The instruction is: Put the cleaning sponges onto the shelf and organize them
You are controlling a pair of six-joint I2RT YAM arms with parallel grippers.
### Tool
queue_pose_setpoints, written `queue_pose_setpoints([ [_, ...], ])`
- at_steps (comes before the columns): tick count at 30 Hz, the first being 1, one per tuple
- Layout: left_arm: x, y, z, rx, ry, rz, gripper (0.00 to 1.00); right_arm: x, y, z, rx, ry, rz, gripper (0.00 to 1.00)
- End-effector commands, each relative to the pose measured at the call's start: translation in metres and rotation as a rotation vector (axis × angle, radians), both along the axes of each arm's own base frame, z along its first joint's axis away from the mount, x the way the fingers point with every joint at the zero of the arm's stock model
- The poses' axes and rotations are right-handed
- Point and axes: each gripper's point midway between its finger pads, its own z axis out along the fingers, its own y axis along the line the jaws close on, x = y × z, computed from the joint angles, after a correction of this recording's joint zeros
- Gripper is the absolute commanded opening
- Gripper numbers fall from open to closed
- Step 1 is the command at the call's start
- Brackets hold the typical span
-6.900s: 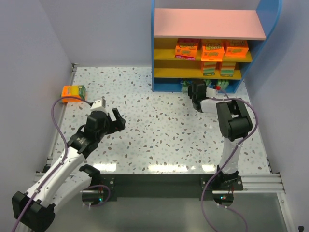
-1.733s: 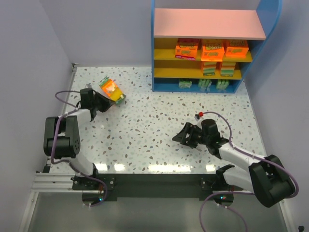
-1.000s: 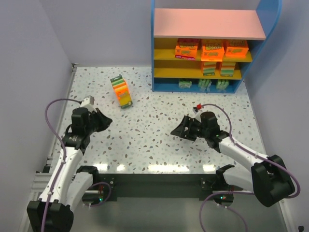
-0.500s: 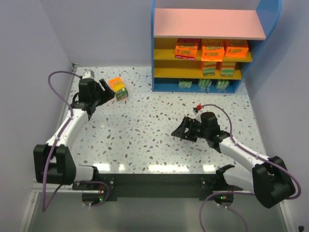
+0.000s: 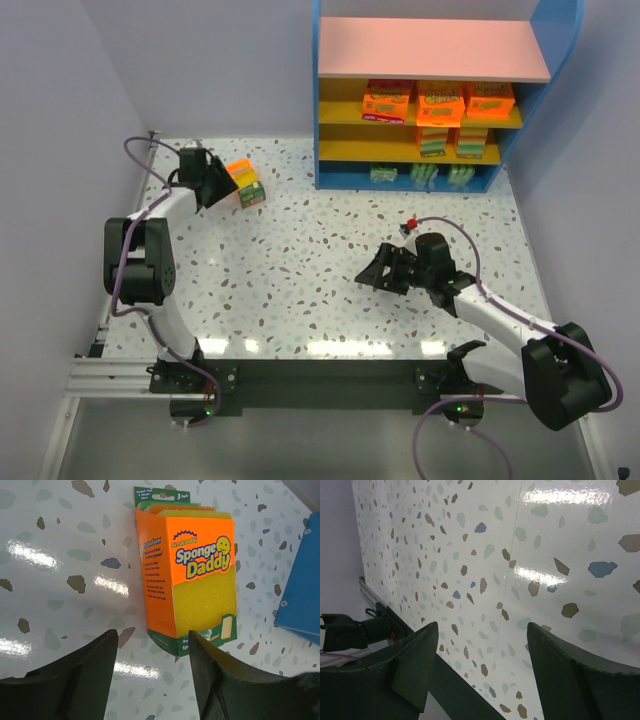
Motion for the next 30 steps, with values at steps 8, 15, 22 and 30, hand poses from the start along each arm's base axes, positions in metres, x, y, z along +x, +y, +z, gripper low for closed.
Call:
queue_pose_setpoints([
  [8, 0.028, -0.014, -0.021, -0.065, -0.112, -0.052, 0.56, 0.0, 0.001, 0.002, 0.016, -0.026, 0.008, 0.75],
  [15, 0.022, -0.009, -0.002, -0.06, -0.167, -0.011, 0.53, -0.001, 0.001, 0.0, 0.015, -0.019, 0.006, 0.75],
  [22, 0.029, -0.006, -0.002, -0.073, -0.167, 0.023, 0.54, -0.001, 0.001, 0.002, 0.016, -0.021, 0.006, 0.75],
  [30, 0.032, -0.018, 0.036, -0.15, -0.321, -0.005, 0.56, -0.003, -0.001, 0.004, 0.011, -0.029, 0.004, 0.75],
])
